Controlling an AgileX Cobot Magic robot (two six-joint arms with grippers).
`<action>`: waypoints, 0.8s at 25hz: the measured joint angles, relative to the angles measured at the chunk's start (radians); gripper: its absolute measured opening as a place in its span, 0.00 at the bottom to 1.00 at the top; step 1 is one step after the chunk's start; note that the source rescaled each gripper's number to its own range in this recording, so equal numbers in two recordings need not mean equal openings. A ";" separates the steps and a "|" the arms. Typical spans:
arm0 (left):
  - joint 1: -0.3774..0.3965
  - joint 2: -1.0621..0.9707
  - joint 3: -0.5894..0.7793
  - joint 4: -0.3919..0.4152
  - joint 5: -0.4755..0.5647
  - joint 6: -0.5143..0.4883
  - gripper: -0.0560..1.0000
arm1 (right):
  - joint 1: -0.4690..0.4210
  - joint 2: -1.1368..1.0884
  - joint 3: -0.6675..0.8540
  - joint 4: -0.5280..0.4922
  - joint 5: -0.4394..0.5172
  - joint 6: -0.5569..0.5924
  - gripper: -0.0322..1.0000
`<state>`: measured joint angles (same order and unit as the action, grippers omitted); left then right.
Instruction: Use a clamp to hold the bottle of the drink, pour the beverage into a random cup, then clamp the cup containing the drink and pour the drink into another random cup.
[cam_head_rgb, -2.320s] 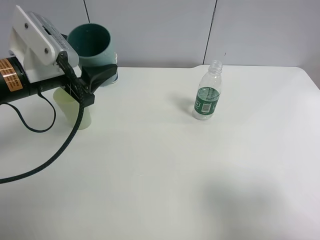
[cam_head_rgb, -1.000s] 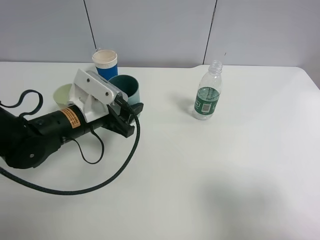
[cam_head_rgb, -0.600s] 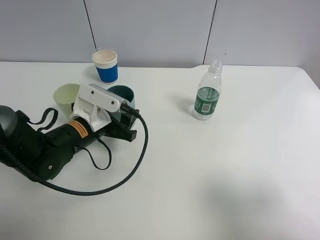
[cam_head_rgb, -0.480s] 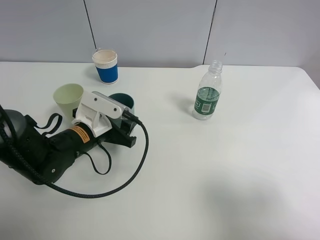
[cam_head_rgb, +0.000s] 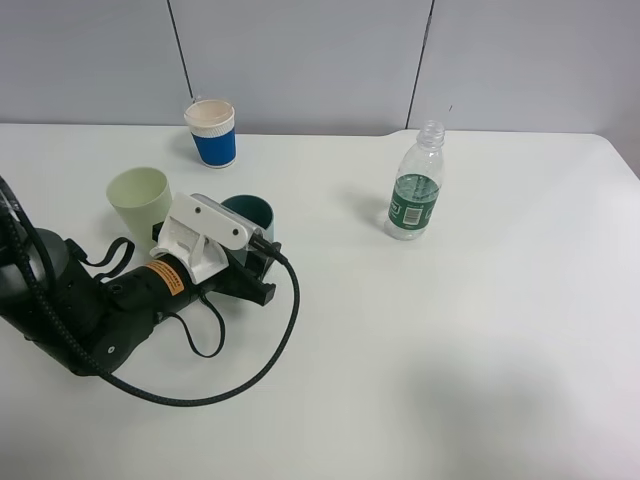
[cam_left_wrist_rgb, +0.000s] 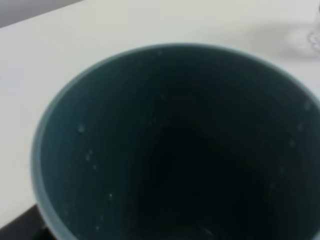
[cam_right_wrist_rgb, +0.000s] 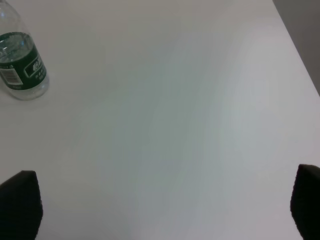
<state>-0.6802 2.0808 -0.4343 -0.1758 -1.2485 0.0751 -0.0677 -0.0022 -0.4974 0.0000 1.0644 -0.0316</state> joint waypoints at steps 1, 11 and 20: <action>0.000 0.000 0.000 0.001 0.000 0.000 0.08 | 0.000 0.000 0.000 0.000 0.000 0.000 0.99; 0.000 0.000 0.000 0.001 0.001 0.000 0.14 | 0.000 0.000 0.000 0.000 0.000 0.000 0.99; -0.001 -0.047 0.004 0.002 0.025 0.000 0.98 | 0.000 0.000 0.000 0.000 0.000 0.000 0.99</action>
<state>-0.6812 2.0340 -0.4306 -0.1739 -1.2238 0.0751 -0.0677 -0.0022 -0.4974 0.0000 1.0644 -0.0316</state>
